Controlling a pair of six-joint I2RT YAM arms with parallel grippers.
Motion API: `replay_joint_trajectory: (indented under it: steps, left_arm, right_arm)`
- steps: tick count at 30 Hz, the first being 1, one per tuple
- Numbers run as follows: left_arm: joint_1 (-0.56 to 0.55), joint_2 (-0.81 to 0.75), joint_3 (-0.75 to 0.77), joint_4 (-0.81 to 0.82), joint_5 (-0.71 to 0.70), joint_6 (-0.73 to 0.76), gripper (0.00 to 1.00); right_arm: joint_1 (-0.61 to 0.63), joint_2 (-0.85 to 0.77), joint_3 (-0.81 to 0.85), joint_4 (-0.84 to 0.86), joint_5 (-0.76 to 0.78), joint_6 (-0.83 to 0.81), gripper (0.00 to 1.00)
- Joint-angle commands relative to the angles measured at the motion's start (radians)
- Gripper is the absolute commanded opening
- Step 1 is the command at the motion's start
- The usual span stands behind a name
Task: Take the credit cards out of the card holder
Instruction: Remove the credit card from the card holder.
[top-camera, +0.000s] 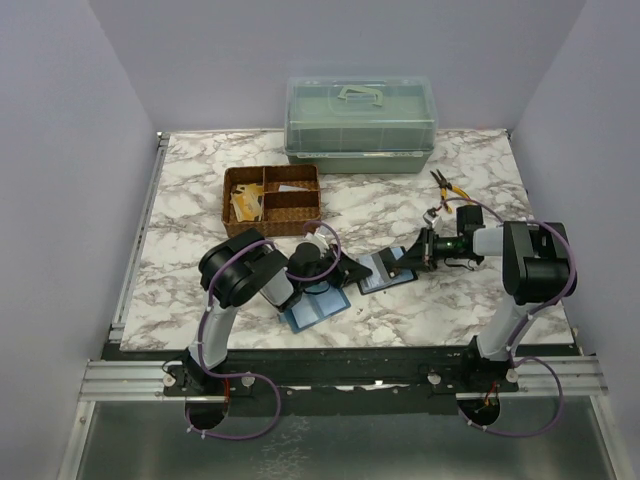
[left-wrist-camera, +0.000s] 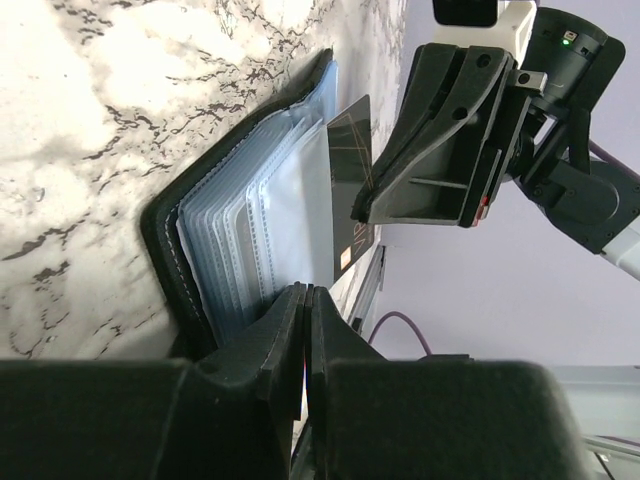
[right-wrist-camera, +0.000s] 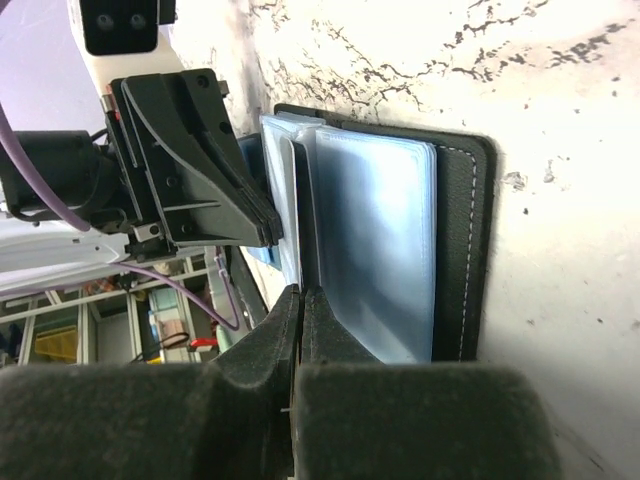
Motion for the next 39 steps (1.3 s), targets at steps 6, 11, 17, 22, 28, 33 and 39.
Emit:
replay_joint_trajectory:
  steps: [6, 11, 17, 22, 28, 33, 39]
  left_arm:
    - [0.008, 0.030, -0.027, -0.083, 0.006, 0.025, 0.11]
    - [0.009, 0.012, -0.025, -0.083, 0.005, 0.041, 0.12]
    - [0.008, -0.036, -0.017, -0.092, 0.005, 0.066, 0.20]
    - [0.009, -0.109, -0.006, -0.118, 0.003, 0.101, 0.29]
    - [0.007, -0.247, -0.024, -0.170, -0.036, 0.172, 0.39]
    - [0.001, -0.404, -0.079, -0.210, -0.142, 0.260, 0.50]
    - [0.001, -0.564, -0.142, -0.201, -0.243, 0.301, 0.95]
  right_arm:
    - [-0.046, -0.069, 0.009, -0.042, 0.032, -0.043, 0.00]
    - [-0.072, -0.110, 0.000, -0.054, 0.044, -0.060, 0.00]
    - [-0.084, -0.164, -0.012, -0.047, 0.047, -0.058, 0.00]
    - [-0.084, -0.213, -0.021, -0.036, 0.023, -0.077, 0.00]
    - [-0.085, -0.275, -0.019, -0.043, -0.082, -0.130, 0.00]
    - [-0.085, -0.316, -0.013, -0.045, -0.170, -0.170, 0.00]
    - [-0.085, -0.349, 0.007, -0.079, -0.254, -0.223, 0.00]
